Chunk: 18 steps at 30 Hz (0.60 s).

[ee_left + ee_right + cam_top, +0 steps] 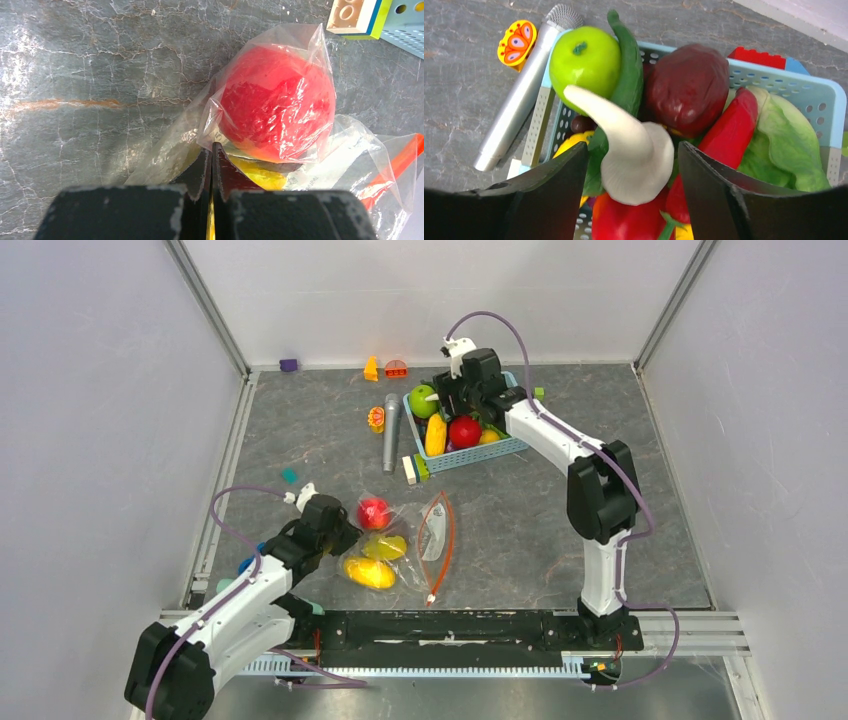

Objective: Open the zip-top bag and remove the fake food
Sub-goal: Place the fake vegetable in the zipper food storage bag.

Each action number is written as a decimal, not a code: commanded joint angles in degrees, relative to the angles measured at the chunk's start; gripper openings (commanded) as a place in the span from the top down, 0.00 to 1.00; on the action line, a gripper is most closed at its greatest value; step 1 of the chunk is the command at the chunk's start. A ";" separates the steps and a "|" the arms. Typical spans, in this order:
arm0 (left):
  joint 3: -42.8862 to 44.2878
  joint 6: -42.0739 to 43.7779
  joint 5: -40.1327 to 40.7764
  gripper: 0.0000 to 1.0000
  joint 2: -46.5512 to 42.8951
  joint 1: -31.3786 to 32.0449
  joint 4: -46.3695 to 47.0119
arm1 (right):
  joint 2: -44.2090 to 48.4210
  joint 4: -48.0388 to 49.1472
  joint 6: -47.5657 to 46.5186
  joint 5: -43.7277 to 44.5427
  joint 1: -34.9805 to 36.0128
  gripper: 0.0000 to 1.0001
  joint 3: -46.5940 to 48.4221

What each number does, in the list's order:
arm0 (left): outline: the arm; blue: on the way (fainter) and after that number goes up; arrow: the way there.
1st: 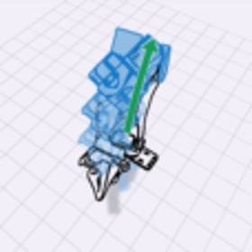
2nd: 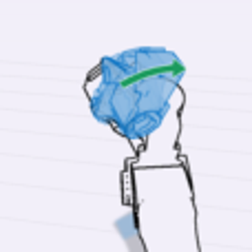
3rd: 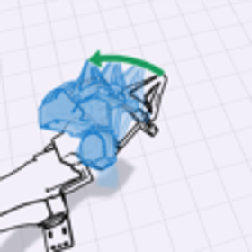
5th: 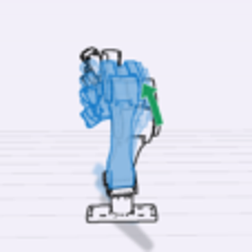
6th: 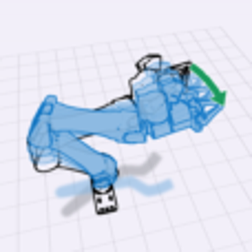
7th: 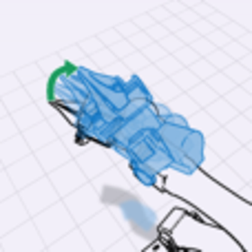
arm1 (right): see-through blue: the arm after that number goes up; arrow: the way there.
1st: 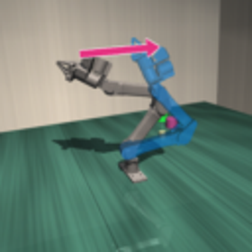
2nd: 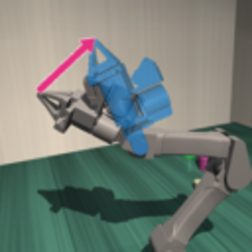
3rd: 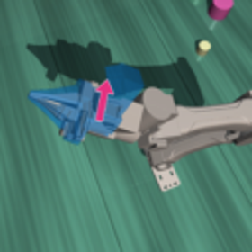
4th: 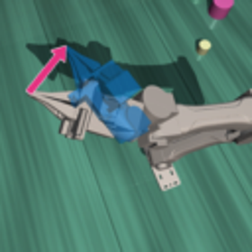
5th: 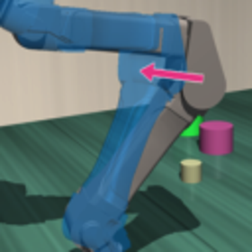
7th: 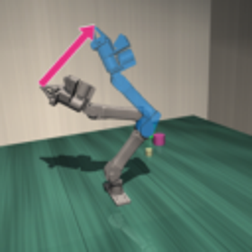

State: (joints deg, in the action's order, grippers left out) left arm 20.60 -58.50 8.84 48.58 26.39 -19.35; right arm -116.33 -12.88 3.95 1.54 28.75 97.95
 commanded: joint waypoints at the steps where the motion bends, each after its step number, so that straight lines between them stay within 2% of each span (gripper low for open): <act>1: 0.05 -0.17 0.65 0.98 -0.59 0.07 0.03 | 8.72 1.90 -1.92 0.16 -0.19 0.26 -3.24; 7: 0.45 -0.20 0.61 0.98 -0.50 0.06 0.02 | 18.68 0.25 -0.49 -3.91 -0.14 0.28 -11.48; 11: 1.17 0.18 0.39 0.98 -0.45 0.06 -0.15 | 26.92 -0.08 0.64 -6.76 0.05 0.40 -19.75; 15: 2.44 0.40 -0.30 0.98 -0.55 0.09 -0.33 | 36.26 -0.01 2.47 -12.18 1.19 0.57 -29.64; 18: 3.41 0.43 -0.98 0.98 -0.47 0.16 -0.42 | 41.94 1.27 3.31 -16.13 4.43 0.64 -37.56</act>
State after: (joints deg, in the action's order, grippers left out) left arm 20.82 -58.48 8.67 48.58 26.39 -19.77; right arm -80.55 -13.10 5.37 -7.22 29.69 68.42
